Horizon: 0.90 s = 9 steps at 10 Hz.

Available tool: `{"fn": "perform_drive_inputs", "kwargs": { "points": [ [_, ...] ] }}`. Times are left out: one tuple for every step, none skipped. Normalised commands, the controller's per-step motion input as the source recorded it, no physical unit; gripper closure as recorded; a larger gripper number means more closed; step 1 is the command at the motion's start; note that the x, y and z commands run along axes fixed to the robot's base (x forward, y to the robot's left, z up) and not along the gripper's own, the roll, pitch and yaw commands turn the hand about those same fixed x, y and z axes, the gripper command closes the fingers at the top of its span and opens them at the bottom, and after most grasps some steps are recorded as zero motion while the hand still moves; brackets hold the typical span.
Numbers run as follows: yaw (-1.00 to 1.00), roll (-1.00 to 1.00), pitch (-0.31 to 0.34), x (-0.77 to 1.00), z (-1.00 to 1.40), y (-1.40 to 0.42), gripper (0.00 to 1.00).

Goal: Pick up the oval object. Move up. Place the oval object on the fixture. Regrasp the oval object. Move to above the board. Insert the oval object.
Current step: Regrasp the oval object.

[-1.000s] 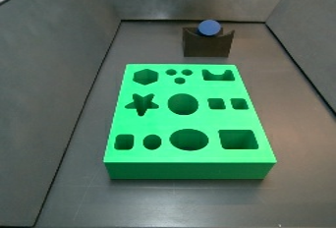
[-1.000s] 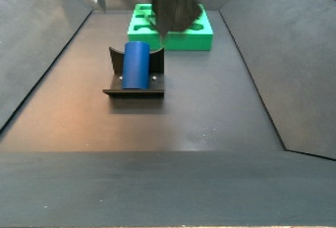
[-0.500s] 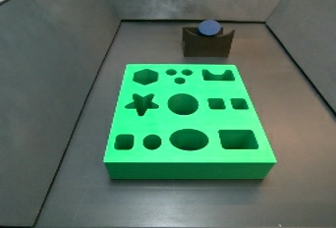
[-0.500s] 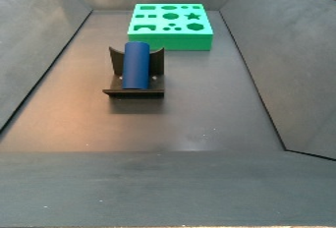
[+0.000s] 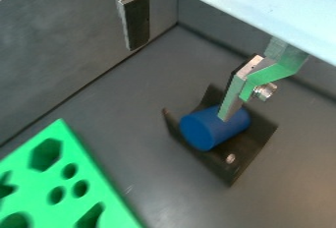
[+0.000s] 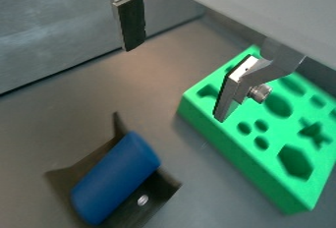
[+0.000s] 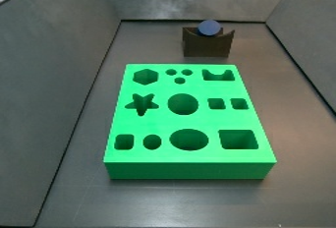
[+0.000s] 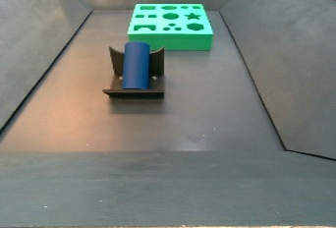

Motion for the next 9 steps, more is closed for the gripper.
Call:
{"fn": "perform_drive_inputs", "kwargs": {
  "points": [
    [0.01, 1.0, 0.009, -0.02, 0.0, -0.02, 0.0],
    [0.01, 1.0, 0.002, -0.02, 0.01, -0.02, 0.0],
    [0.02, 1.0, 0.002, -0.02, 0.01, -0.02, 0.0],
    [0.02, 1.0, 0.004, -0.02, 0.01, -0.02, 0.0],
    [0.02, 1.0, 0.006, -0.02, 0.01, -0.02, 0.0],
    [0.02, 1.0, 0.012, 0.0, 0.0, -0.02, 0.0],
    [0.03, 1.0, 0.02, 0.02, 0.0, -0.03, 0.0],
    [0.03, 1.0, 0.029, 0.03, -0.01, -0.02, 0.0],
    [0.03, 1.0, 0.041, 0.04, -0.01, -0.03, 0.0]
  ]
}}
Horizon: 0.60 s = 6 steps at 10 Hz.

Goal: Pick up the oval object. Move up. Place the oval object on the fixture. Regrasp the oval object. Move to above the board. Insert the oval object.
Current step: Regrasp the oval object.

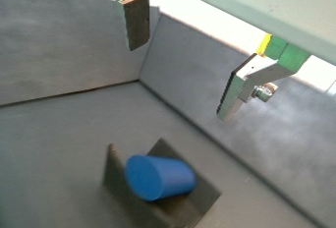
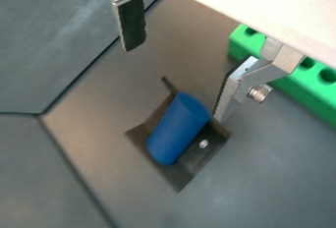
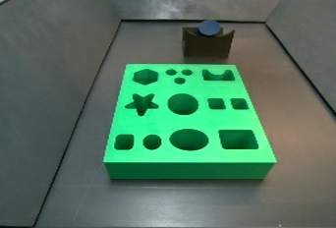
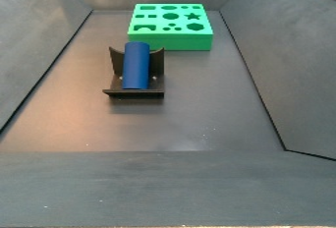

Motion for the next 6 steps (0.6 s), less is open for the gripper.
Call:
{"fn": "perform_drive_inputs", "kwargs": {
  "points": [
    [0.04, 1.0, 0.055, 0.05, -0.01, -0.03, 0.0],
    [0.05, 1.0, 0.079, 0.07, -0.01, -0.03, 0.0],
    [0.06, 1.0, 0.104, 0.08, -0.01, -0.03, 0.0],
    [0.07, 1.0, 0.121, 0.09, -0.01, -0.04, 0.0],
    [0.12, 0.98, 0.164, 0.09, -0.02, -0.04, 0.0],
    [0.14, 0.79, 0.157, 0.09, -0.02, -0.04, 0.0]
  ]
}}
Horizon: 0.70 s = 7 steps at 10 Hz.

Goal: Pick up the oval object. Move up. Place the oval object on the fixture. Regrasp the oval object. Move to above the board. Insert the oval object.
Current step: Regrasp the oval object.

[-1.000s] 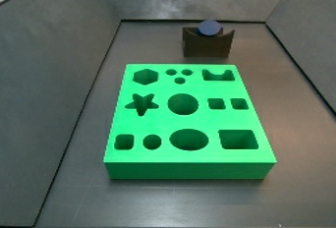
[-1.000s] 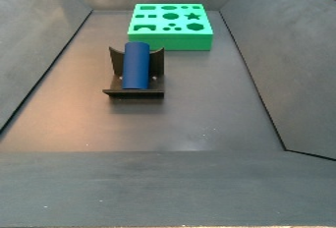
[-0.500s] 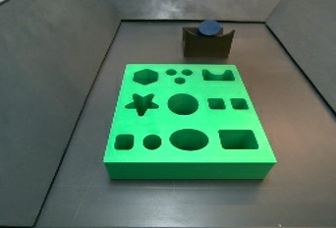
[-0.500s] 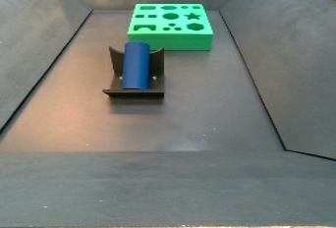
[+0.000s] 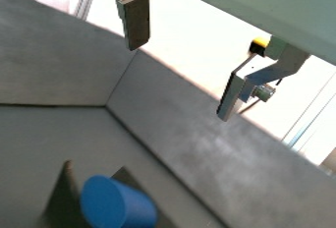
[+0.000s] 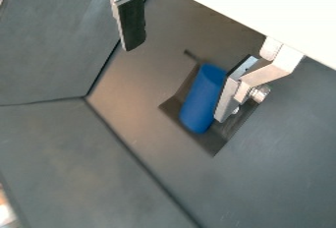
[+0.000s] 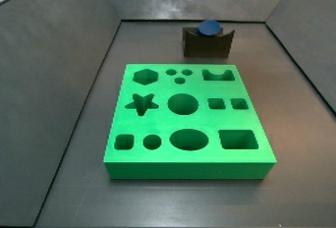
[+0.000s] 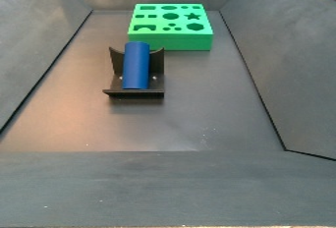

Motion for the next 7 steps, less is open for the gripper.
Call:
{"fn": "perform_drive_inputs", "kwargs": {
  "points": [
    [0.15, 0.6, 0.144, 0.1, -0.02, -0.04, 0.0],
    [0.17, 0.36, 0.12, 0.1, -0.02, -0.04, 0.0],
    [0.18, 0.25, 0.09, 0.09, 0.0, -0.03, 0.0],
    [0.19, 0.2, 0.067, 0.08, 0.0, -0.03, 0.0],
    [0.1, 0.24, 0.01, 0.03, -1.0, 0.07, 0.0],
    [0.09, 0.24, -0.005, 0.03, -1.0, 0.07, 0.0],
    [0.08, 0.19, -0.028, 0.04, -1.0, 0.06, 0.0]
  ]
}}
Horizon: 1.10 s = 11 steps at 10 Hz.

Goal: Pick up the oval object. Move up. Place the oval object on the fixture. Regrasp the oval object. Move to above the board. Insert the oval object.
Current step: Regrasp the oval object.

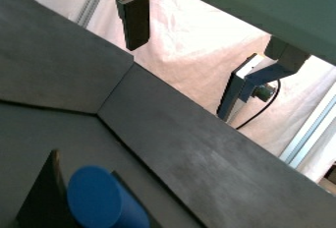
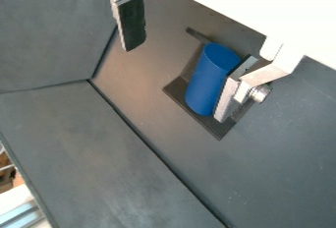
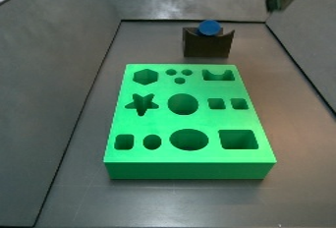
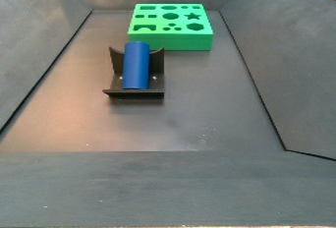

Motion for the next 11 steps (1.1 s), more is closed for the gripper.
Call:
{"fn": "perform_drive_inputs", "kwargs": {
  "points": [
    [0.07, 0.15, -0.04, 0.05, -1.0, 0.06, 0.0],
    [0.06, 0.1, -0.052, 0.06, -1.0, 0.05, 0.0],
    [0.05, 0.08, -0.06, 0.07, -1.0, 0.05, 0.0],
    [0.03, 0.07, -0.066, 0.08, -1.0, 0.05, 0.0],
    [0.02, 0.07, -0.064, 0.08, -1.0, 0.04, 0.0],
    [0.01, 0.07, -0.057, 0.09, -1.0, 0.04, 0.0],
    [0.01, 0.06, -0.045, 0.1, -1.0, 0.03, 0.0],
    [0.0, 0.07, -0.034, 0.11, -0.95, 0.03, 0.0],
    [0.0, 0.07, -0.031, 0.1, -0.8, 0.01, 0.0],
    [0.0, 0.06, -0.029, 0.08, -0.62, 0.01, 0.0],
    [0.01, 0.06, -0.027, 0.07, -0.47, 0.01, 0.0]
  ]
}}
